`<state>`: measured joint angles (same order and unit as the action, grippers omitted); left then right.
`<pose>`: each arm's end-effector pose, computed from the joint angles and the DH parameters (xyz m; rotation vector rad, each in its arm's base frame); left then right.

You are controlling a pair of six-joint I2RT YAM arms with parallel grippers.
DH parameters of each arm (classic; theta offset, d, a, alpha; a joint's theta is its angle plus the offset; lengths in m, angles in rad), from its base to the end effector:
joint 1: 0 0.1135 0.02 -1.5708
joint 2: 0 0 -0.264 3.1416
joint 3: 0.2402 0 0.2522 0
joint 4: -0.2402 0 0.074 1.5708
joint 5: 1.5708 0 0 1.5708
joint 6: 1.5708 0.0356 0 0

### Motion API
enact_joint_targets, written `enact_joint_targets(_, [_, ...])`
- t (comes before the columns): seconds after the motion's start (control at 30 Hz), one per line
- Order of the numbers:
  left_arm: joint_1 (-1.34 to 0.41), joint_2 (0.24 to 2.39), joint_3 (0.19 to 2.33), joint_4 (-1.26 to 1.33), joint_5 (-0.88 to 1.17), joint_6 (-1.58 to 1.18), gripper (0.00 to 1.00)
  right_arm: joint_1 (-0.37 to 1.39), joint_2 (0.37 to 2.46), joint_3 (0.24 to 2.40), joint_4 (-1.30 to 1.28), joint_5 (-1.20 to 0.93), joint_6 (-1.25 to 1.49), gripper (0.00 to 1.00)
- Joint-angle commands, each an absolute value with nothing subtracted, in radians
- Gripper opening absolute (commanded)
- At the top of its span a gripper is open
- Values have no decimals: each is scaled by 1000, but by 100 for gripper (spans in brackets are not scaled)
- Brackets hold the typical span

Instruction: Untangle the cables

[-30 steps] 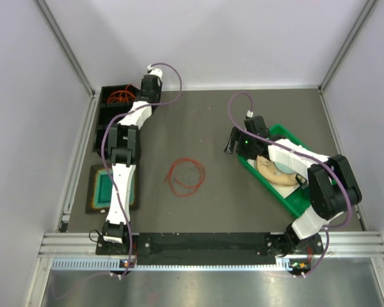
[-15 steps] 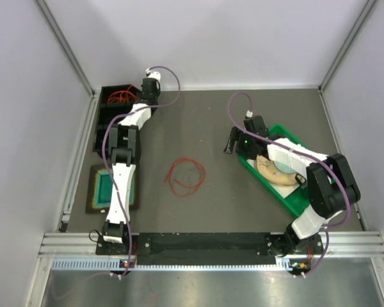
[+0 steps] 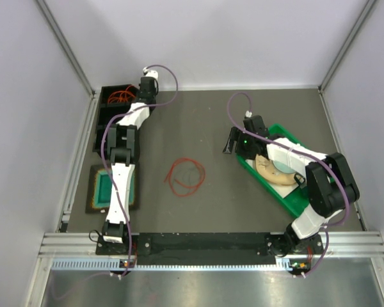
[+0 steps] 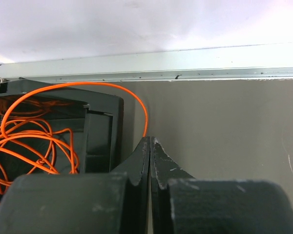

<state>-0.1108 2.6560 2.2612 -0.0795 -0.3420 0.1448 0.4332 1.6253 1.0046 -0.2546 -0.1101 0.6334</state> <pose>0.5960 -0.0543 0.1488 0.0463 2.0348 0.3705 0.3057 0.1457 0.1995 0.2029 2.5264 0.5872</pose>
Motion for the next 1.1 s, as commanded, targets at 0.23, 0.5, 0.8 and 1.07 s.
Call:
enact_joint_targets(0.23, [-101,2507,2281,-74,-368,121,0,445,1634,1048,-193,-209,670,74])
enact_joint_targets(0.5, [-101,2465,2241,-63,-364,120,0,443,1594,1068,-235,-144,650,79])
enact_joint_targets(0.8, [-100,2453,2207,-94,-399,137,31,446,1502,1078,-259,-75,627,81])
enact_joint_targets(1.07, [-77,2461,2215,-136,-413,60,40,459,1480,1092,-276,-43,604,80])
